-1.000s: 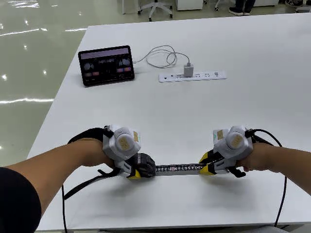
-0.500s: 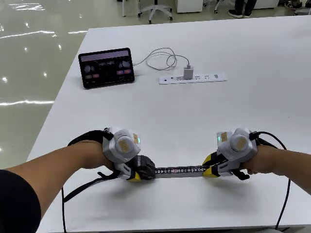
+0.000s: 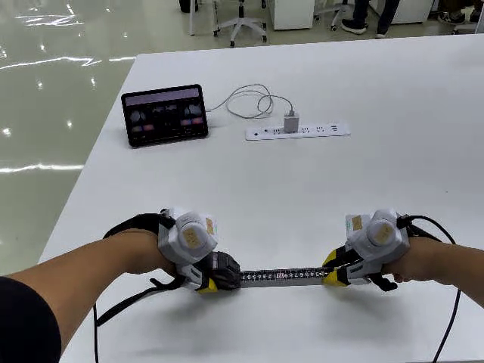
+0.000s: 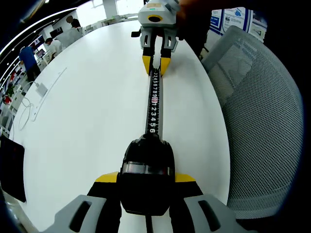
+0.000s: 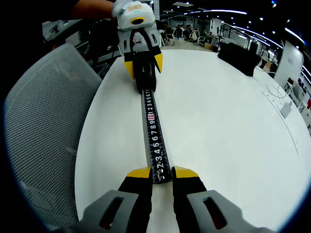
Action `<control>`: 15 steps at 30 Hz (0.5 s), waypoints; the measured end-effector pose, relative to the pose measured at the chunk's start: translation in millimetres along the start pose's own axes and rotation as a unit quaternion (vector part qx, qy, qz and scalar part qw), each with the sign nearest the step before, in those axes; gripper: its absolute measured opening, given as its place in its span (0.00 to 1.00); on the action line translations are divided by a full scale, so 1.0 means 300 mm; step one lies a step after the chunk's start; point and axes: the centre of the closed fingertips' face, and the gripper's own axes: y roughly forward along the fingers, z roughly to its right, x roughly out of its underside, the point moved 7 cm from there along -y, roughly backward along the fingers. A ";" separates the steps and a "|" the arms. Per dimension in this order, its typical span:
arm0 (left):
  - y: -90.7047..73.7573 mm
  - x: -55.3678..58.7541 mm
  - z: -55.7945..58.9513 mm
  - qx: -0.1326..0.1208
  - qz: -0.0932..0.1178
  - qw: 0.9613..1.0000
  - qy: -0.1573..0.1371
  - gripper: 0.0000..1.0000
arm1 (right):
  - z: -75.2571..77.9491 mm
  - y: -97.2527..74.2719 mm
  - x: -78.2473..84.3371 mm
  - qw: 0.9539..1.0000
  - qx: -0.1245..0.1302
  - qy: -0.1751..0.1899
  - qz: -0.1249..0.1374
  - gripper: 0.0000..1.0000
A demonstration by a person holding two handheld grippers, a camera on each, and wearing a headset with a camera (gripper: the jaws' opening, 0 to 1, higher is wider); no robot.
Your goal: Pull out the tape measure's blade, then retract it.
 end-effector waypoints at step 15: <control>0.003 0.000 -0.001 0.000 0.000 1.000 0.000 0.34 | 0.005 -0.032 0.036 1.000 0.006 0.006 -0.002 0.11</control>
